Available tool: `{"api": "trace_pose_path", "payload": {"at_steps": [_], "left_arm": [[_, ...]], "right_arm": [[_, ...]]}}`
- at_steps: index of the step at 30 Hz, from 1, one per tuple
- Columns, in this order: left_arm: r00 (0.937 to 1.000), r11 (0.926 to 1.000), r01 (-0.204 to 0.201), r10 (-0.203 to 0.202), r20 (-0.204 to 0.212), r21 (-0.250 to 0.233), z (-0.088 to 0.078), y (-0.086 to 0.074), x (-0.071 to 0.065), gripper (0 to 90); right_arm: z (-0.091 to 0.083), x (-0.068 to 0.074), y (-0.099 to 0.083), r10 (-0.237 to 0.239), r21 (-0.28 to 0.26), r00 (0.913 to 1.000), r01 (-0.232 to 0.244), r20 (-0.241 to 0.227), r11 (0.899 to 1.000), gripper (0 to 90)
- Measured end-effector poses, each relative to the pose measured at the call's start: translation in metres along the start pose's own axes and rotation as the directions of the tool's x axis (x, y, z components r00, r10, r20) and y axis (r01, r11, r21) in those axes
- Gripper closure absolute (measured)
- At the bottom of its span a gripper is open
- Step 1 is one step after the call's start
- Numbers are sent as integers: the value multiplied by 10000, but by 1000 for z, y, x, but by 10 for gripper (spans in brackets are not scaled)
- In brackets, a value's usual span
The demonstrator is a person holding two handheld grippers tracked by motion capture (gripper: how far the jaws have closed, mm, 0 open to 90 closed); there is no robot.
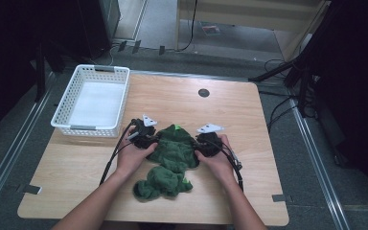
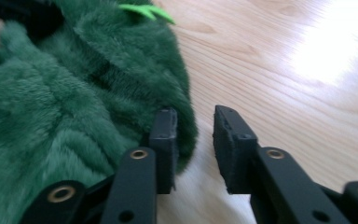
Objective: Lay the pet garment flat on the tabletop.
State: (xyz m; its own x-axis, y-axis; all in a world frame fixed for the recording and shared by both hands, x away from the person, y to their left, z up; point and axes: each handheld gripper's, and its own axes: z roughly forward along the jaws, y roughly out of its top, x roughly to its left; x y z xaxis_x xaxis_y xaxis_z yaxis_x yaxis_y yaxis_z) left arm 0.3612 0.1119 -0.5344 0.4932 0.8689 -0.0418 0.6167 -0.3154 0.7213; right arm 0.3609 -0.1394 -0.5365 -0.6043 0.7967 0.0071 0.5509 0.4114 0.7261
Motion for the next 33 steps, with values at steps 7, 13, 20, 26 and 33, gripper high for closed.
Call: {"api": "trace_pose_path", "payload": {"at_steps": [7, 13, 20, 26, 33], "left_arm": [[9673, 9721, 2130, -1957, 1616, -982, -10, 12, 22, 549], [9626, 9675, 2439, -2331, 1384, -673, 7, 25, 18, 561], [9776, 9864, 1635, -1645, 1313, 188, 18, 14, 11, 585], [9818, 9909, 1318, -1342, 1347, 271, 20, 10, 6, 651], [9901, 9957, 815, -759, 1180, -436, 13, 14, -1, 888]], "right_arm": [[-31, -13, 18, 755, -1544, 9860, -986, -1484, 9831, 637], [-6, -6, 45, 1833, -1510, 9754, -2009, -1226, 9679, 646], [32, 12, 36, 1784, 42, 9823, -1785, -570, 9839, 657], [31, 12, 27, 1588, 280, 9870, -1581, -240, 9870, 716], [27, 19, 30, 729, -112, 9971, -726, 224, 9973, 900]]}}
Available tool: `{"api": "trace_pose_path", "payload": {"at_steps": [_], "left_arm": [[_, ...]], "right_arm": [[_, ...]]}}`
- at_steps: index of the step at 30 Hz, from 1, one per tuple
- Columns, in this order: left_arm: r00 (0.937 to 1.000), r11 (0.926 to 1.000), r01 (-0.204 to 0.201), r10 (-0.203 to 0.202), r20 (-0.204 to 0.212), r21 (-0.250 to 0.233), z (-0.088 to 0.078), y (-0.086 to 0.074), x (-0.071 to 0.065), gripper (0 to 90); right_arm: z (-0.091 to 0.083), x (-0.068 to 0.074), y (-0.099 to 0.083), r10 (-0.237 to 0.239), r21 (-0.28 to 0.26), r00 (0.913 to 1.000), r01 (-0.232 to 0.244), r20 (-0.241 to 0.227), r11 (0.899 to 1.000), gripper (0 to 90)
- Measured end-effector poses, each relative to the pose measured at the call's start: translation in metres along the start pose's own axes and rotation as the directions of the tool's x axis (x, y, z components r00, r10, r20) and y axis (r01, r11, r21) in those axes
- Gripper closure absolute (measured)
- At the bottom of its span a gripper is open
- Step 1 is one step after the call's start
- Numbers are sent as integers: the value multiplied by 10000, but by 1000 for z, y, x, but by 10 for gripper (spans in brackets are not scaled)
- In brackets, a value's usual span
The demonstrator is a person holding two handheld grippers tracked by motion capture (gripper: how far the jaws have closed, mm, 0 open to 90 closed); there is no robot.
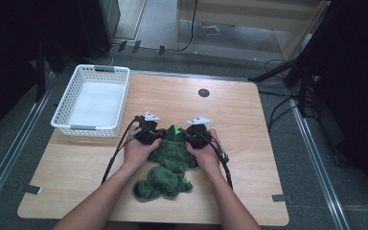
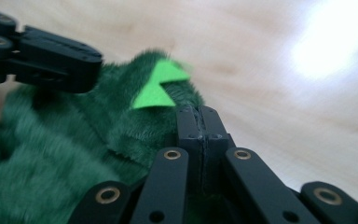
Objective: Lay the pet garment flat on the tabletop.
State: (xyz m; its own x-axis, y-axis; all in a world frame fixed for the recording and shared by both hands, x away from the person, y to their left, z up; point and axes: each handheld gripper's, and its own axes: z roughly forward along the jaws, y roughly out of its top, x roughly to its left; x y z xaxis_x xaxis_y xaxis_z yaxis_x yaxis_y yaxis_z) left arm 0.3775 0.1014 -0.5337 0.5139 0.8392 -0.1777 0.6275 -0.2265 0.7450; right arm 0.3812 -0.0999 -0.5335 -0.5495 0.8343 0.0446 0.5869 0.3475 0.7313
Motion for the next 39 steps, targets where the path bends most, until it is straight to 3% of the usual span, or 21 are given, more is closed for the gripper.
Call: {"api": "trace_pose_path", "payload": {"at_steps": [3, 5, 7, 8, 10, 12, 14, 15, 16, 19, 22, 26, 28, 29, 31, 34, 37, 39], "left_arm": [[9993, 9973, -123, 96, -367, -726, -6, 6, 1, 891], [9988, 9977, -139, 108, -470, -659, -1, 8, 2, 889], [9985, 9988, -196, 172, -527, -450, 3, 8, 2, 872], [9974, 9998, -209, 208, -690, -8, 11, 6, 2, 829], [9972, 9999, -53, 62, -751, 128, 12, 5, 4, 701], [9985, 9994, 320, -326, -439, -139, 5, 5, 9, 605], [9981, 9982, 560, -566, -253, -220, 1, 4, 12, 582], [9965, 9961, 834, -833, 49, -306, -8, 3, 15, 528], [9956, 9949, 925, -918, 204, -393, -16, 1, 15, 519], [9918, 9914, 1213, -1191, 453, -496, -34, -11, 13, 499], [9908, 9922, 1199, -1174, 670, -341, -45, -27, 10, 501], [9911, 9948, 1013, -1000, 878, -100, -49, -45, 6, 553], [9922, 9963, 859, -852, 909, -31, -49, -47, 5, 600], [9936, 9983, 578, -582, 971, 74, -49, -53, 1, 620], [9929, 9987, 464, -483, 1084, 201, -49, -58, 0, 643], [9893, 9978, 641, -660, 1303, 189, -50, -61, 0, 676], [9881, 9981, 558, -587, 1420, 246, -50, -62, -1, 685], [9885, 9984, 532, -551, 1410, 173, -51, -62, -3, 736]], "right_arm": [[-10, -6, 7, 172, -974, 9997, -157, 151, 9951, 900], [-10, -8, 10, 109, -1152, 9997, -85, 202, 9933, 900], [-8, -9, 11, -14, -990, 9996, 40, 264, 9951, 900], [1, -13, 8, -43, -501, 9996, 57, 270, 9987, 856], [3, -19, 5, 421, -263, 9991, -418, 103, 9988, 750], [-4, -25, 2, 906, -504, 9958, -910, -94, 9946, 723], [-10, -28, 1, 974, -683, 9951, -982, -157, 9928, 710], [-24, -31, -2, 1065, -885, 9938, -1090, -323, 9901, 695], [-26, -32, -3, 1038, -942, 9939, -1069, -378, 9898, 692], [-46, -29, -14, 1065, -998, 9930, -1112, -511, 9888, 683], [-64, -24, -32, 894, -1026, 9923, -980, -855, 9899, 689], [-78, -19, -53, 1079, -966, 9834, -1227, -1458, 9877, 717], [-78, -17, -56, 1033, -913, 9810, -1194, -1642, 9886, 717], [-73, -11, -60, 804, -584, 9819, -916, -1717, 9941, 701], [-68, -8, -64, 817, -343, 9813, -890, -1742, 9954, 683], [-61, -3, -67, 1063, -92, 9824, -1090, -1538, 9940, 659], [-59, 3, -67, 991, -8, 9781, -1010, -1833, 9949, 651], [-61, 9, -65, 663, -280, 9754, -738, -2104, 9969, 709]]}}
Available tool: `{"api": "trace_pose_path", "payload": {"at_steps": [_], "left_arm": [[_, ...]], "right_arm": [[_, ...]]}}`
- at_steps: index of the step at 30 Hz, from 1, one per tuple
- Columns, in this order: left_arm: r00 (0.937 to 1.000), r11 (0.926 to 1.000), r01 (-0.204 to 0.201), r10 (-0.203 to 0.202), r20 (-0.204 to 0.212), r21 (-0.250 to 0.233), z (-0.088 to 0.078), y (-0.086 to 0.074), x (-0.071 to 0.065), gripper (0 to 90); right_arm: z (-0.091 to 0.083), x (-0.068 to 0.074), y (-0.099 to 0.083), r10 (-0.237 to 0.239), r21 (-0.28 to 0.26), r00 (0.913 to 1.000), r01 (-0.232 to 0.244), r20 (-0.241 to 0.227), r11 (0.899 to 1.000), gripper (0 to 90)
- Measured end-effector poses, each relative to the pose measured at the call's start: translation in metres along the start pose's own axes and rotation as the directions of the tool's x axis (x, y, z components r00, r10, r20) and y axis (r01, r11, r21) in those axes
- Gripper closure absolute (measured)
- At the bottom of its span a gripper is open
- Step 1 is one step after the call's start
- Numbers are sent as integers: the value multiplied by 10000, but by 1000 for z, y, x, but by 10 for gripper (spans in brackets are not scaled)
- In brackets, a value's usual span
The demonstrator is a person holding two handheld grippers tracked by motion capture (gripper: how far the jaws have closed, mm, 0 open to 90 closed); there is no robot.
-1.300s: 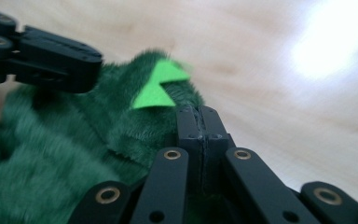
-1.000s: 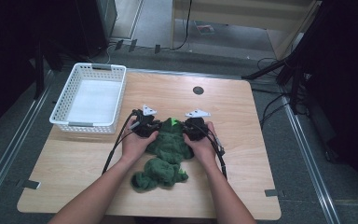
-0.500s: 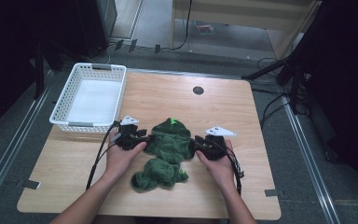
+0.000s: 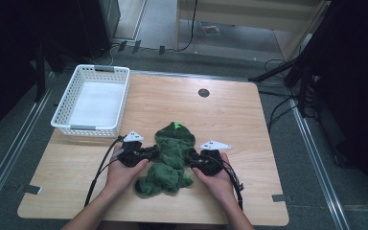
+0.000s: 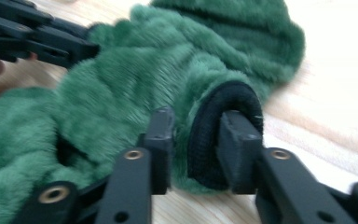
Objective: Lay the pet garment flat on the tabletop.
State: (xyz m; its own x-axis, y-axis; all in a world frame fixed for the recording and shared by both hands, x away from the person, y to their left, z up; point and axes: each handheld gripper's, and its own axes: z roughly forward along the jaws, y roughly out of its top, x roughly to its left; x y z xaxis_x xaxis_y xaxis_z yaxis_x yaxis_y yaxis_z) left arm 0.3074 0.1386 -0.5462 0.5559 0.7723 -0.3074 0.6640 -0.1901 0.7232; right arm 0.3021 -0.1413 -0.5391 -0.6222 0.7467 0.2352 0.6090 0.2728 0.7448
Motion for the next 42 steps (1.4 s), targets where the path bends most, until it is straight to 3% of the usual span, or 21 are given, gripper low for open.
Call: {"api": "trace_pose_path", "payload": {"at_steps": [2, 4, 9, 10, 14, 17, 19, 21, 22, 24, 28, 31, 32, 34, 35, 36, 38, 42], "left_arm": [[9999, 9999, 153, -154, -47, -80, -1, 0, 3, 786], [9995, 9997, 261, -261, -178, -24, -3, 0, 7, 828], [9993, 9998, 171, -168, -327, 103, -6, 0, 9, 862], [9992, 9998, 13, -6, -400, 195, -6, 0, 6, 865], [9984, 9994, -195, 211, -531, 301, -5, -2, 6, 869], [9991, 9997, -8, 19, -416, 264, -4, -2, 9, 867], [9988, 9997, -108, 119, -469, 232, -5, -2, 7, 826], [9975, 9996, -227, 239, -660, 191, -8, -2, 6, 678], [9977, 9997, -232, 232, -631, 7, -11, -1, 6, 594], [9989, 9994, -189, 176, -446, -284, -17, 1, 7, 516], [9992, 9950, -117, 80, -380, -987, -20, 14, 0, 544], [9991, 9913, -176, 125, -397, -1304, -16, 20, -8, 612], [9989, 9932, -367, 333, -318, -1105, -8, 23, -14, 626], [9996, 9975, -204, 191, -199, -683, 2, 22, -15, 650], [9993, 9991, -93, 79, -357, -412, 7, 19, -13, 674], [9986, 9998, 70, -79, -529, -182, 11, 17, -10, 695], [9980, 9991, 413, -416, -480, -79, 14, 14, -4, 732], [9975, 9995, 311, -310, -635, 4, 15, 13, -2, 752]], "right_arm": [[-4, -1, 1, 50, -252, 9996, -43, 274, 9997, 811], [-7, -6, 2, 215, -338, 9975, -193, 672, 9992, 851], [-12, -15, -1, 317, -112, 9942, -307, 1028, 9995, 868], [-14, -14, -3, 76, 46, 9913, -83, 1314, 10000, 870], [-17, -10, -7, -275, 308, 9853, 226, 1686, 9993, 872], [-14, -13, -10, -48, 306, 9864, -3, 1640, 9995, 869], [-14, -13, -9, 144, 285, 9882, -190, 1527, 9994, 825], [-19, -10, -6, 135, 264, 9925, -168, 1216, 9995, 701], [-24, -8, -4, -5, 167, 9935, -14, 1141, 9999, 673], [-38, -4, 2, -185, -301, 9928, 222, 1187, 9993, 665], [-52, 3, 23, -68, -1655, 9929, 266, 1190, 9859, 716], [-36, 13, 34, -492, -1579, 9928, 662, 1095, 9852, 760], [-26, 15, 35, -642, -1430, 9917, 800, 1117, 9865, 768], [-6, 18, 31, -770, -857, 9904, 871, 1149, 9925, 775], [3, 18, 28, -825, -547, 9886, 899, 1259, 9944, 776], [9, 17, 25, -762, -292, 9870, 811, 1415, 9963, 777], [16, 12, 17, -537, 62, 9839, 534, 1705, 9986, 783], [20, 1, 12, -222, 167, 9845, 196, 1738, 9997, 790]]}}
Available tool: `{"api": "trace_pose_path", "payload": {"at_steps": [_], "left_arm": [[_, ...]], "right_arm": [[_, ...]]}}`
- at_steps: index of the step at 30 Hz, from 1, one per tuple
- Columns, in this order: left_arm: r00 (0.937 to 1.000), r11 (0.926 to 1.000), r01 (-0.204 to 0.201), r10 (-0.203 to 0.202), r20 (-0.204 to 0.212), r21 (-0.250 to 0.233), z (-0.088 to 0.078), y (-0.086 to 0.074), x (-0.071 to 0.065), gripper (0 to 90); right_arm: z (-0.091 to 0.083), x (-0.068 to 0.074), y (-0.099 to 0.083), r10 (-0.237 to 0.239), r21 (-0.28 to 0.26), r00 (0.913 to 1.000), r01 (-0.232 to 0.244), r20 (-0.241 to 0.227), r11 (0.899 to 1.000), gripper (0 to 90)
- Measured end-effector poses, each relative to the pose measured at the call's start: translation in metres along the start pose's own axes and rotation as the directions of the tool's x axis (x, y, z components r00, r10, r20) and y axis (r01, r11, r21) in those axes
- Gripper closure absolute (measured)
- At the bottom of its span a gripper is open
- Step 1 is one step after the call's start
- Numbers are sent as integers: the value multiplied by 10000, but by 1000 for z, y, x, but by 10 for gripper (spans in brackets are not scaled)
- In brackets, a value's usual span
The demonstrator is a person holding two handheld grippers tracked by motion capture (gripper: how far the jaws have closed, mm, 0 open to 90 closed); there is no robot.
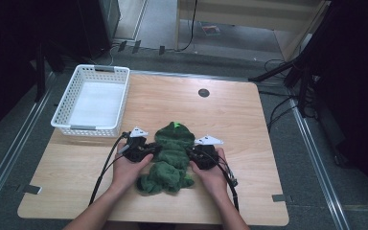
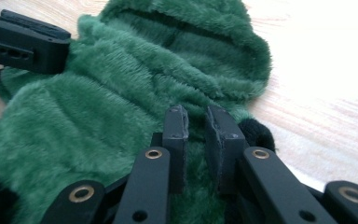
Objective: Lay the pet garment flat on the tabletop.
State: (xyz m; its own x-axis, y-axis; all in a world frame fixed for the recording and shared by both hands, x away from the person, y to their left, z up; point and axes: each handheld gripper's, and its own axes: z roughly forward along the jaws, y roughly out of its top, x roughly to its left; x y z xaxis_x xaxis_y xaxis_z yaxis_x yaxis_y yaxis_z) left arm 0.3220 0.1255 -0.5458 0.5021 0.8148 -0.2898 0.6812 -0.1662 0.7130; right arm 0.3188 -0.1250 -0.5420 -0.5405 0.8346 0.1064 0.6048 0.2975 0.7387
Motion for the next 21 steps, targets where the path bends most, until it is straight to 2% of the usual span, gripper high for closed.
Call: {"api": "trace_pose_path", "payload": {"at_steps": [2, 4, 5, 7, 9, 12, 18, 21], "left_arm": [[9999, 10000, -83, 83, -140, 17, 2, 2, -1, 750], [9997, 10000, -26, 27, -258, 13, 7, 6, 3, 749], [9996, 10000, 22, -21, -289, 9, 8, 8, 4, 750], [9991, 9999, 89, -92, -424, -67, 12, 13, 8, 751], [9984, 9999, -54, 48, -555, -109, 15, 16, 10, 752], [9973, 9999, -11, 0, -733, -144, 20, 23, 15, 757], [9907, 9988, -449, 419, -1293, -200, 29, 32, 17, 770], [9906, 9992, -321, 286, -1336, -243, 32, 36, 21, 778]], "right_arm": [[1, 0, 1, -79, 40, 9999, 78, 84, 10000, 797], [7, 2, 6, -486, 135, 9978, 481, 456, 9988, 805], [10, 1, 9, -509, 218, 9974, 499, 501, 9985, 807], [15, -2, 15, -501, 322, 9971, 483, 575, 9983, 811], [20, -6, 21, -474, 404, 9974, 452, 550, 9982, 818], [27, -14, 28, -377, 292, 9976, 360, 583, 9989, 827], [38, -20, 38, -148, 176, 9972, 136, 730, 9998, 836], [40, -20, 40, -187, 136, 9961, 176, 864, 9998, 840]]}}
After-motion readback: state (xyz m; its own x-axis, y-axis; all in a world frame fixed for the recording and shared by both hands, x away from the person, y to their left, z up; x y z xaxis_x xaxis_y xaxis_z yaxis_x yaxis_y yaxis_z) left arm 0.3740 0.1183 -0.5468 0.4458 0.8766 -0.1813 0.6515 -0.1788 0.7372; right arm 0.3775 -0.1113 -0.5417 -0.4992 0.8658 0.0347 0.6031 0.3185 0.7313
